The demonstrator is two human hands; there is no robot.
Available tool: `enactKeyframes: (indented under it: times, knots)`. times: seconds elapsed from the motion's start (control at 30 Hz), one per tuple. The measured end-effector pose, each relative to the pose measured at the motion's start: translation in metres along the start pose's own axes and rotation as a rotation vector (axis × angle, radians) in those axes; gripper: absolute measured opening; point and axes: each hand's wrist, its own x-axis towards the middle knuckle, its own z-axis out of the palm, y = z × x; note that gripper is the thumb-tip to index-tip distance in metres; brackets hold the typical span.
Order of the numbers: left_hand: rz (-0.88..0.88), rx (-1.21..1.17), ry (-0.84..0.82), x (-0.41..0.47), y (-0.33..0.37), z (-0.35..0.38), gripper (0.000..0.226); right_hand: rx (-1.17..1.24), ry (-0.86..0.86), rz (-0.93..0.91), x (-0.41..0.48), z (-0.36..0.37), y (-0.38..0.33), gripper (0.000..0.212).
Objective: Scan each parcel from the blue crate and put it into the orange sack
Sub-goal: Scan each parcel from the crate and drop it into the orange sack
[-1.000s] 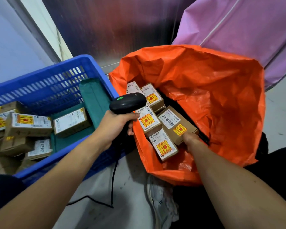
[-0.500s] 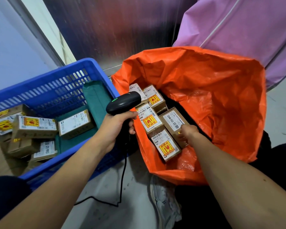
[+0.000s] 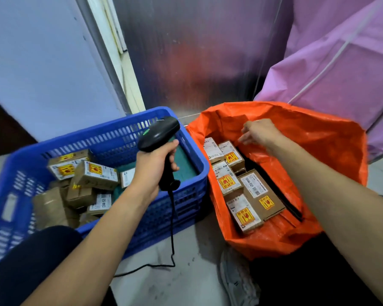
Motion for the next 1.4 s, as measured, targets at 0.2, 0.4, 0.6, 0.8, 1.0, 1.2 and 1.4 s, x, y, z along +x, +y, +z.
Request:
enactKeyframes:
  times: [0.2, 0.4, 0.6, 0.8, 1.0, 1.2, 1.4]
  knots:
    - [0.117, -0.009, 0.062, -0.017, 0.047, -0.05, 0.022, -0.125, -0.068, -0.297, -0.042, 0.016, -0.087, 0.021]
    - [0.171, 0.083, 0.098, -0.026, 0.07, -0.111, 0.019, -0.426, -0.094, -0.538, -0.075, 0.058, -0.102, 0.022]
    - [0.243, 0.07, 0.205, -0.041, 0.099, -0.154, 0.016, -0.523, -0.157, -0.694, -0.087, 0.104, -0.132, 0.022]
    - [0.238, 0.026, 0.278, -0.062, 0.113, -0.198, 0.017, -0.591, -0.194, -0.7, -0.076, 0.143, -0.14, 0.021]
    - [0.206, 0.093, 0.378, -0.068, 0.099, -0.23, 0.013, -0.588, -0.277, -0.723, -0.079, 0.185, -0.144, 0.021]
    - [0.146, 0.123, 0.382, -0.07, 0.088, -0.246, 0.01, -0.617, -0.349, -0.7, -0.072, 0.224, -0.143, 0.023]
    - [-0.028, 0.049, 0.354, -0.054, 0.085, -0.253, 0.016, -0.625, -0.458, -0.536, -0.044, 0.271, -0.128, 0.027]
